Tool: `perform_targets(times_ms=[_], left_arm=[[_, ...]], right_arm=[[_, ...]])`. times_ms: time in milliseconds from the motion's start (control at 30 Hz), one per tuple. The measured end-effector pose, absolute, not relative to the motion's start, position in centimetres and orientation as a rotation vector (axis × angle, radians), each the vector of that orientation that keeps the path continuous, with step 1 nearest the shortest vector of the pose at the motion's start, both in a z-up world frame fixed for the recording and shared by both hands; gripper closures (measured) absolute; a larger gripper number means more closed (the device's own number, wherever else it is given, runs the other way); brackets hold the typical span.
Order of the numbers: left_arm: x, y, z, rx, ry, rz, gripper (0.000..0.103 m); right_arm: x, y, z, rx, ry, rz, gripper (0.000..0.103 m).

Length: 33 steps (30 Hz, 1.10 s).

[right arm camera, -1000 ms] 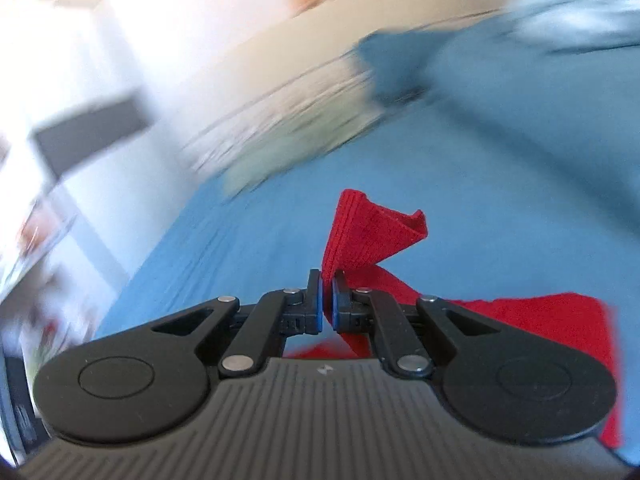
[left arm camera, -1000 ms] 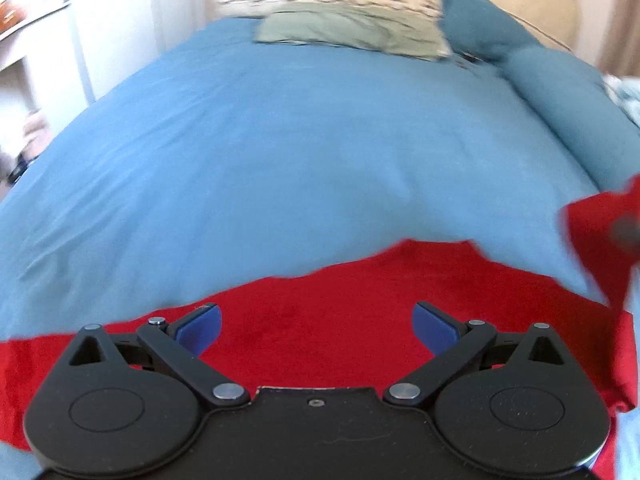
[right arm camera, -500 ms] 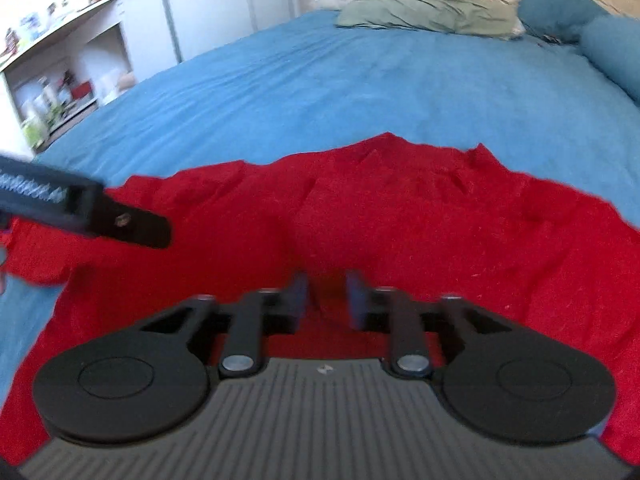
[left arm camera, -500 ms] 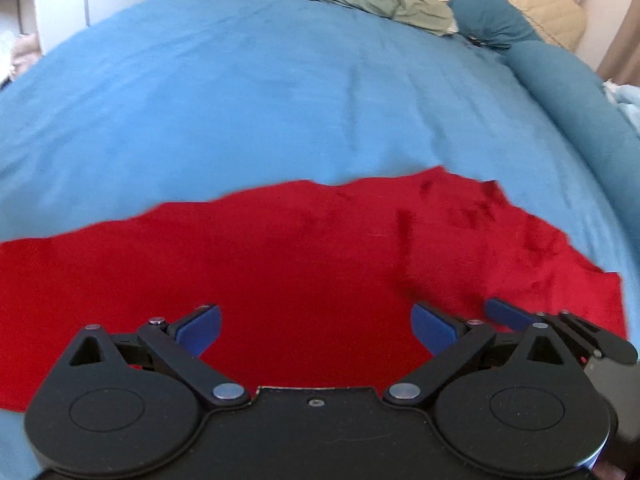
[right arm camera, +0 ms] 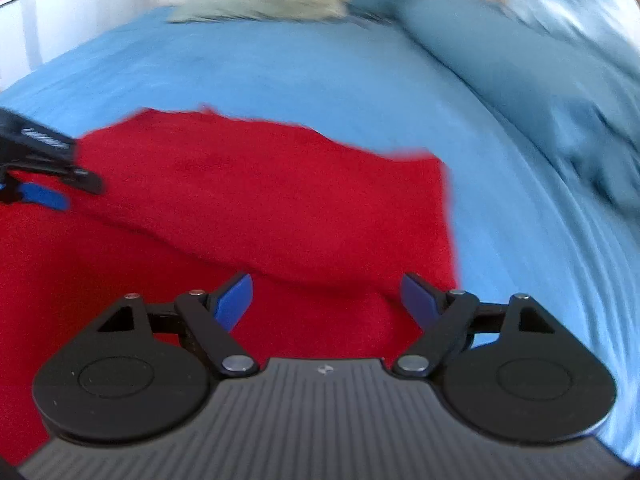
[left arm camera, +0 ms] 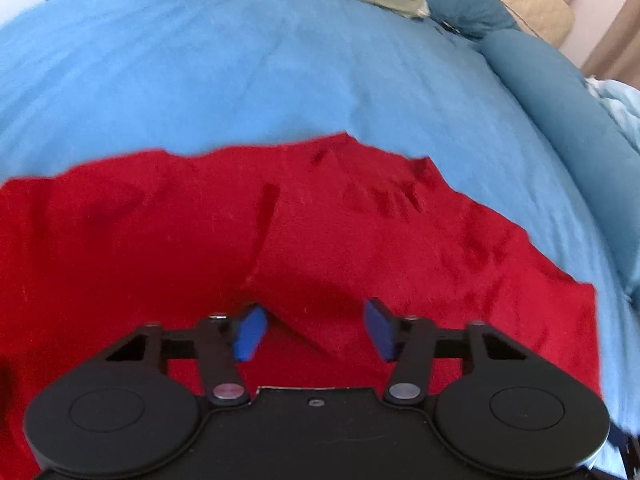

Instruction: Fold small clothes

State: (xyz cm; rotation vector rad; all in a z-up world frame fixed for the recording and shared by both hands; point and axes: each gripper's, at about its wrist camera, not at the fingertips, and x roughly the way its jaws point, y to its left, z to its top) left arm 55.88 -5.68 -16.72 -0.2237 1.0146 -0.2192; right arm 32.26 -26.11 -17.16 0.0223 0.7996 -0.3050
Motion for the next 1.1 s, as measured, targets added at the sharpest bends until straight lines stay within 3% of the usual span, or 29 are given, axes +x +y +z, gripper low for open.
perform_targets(times_ms=[67, 367, 733, 833, 967, 1033, 1100], left_arm=[[56.4, -6.2, -16.5, -0.192, 1.0, -0.185, 0.099], [54.3, -1.7, -9.7, -0.189, 0.731, -0.04, 0.099], [49.8, 3.1, -15.6, -0.218, 0.821, 0.075, 0.099], [48.4, 3.6, -15.4, -0.176, 0.865, 0.086, 0.092], [47.0, 4.2, -14.8, -0.05, 0.908, 0.156, 0.066], [46.2, 4.4, -13.5, 0.01, 0.9, 0.167, 0.063], [45.4, 3.8, -11.8, 0.071, 0.861, 0.152, 0.04]], right_arm=[[31.7, -27.8, -17.8, 0.082, 0.808, -0.348, 0.006], [35.3, -28.6, -18.1, 0.082, 0.794, -0.396, 0.006], [36.1, -33.1, -18.7, 0.081, 0.798, -0.392, 0.005], [36.1, -33.1, -18.5, 0.005, 0.807, -0.336, 0.005], [36.3, -33.9, -17.3, 0.017, 0.87, -0.266, 0.005], [35.7, -33.1, -15.5, -0.014, 0.871, -0.222, 0.004], [35.1, -31.5, -13.5, -0.002, 0.83, -0.139, 0.002]])
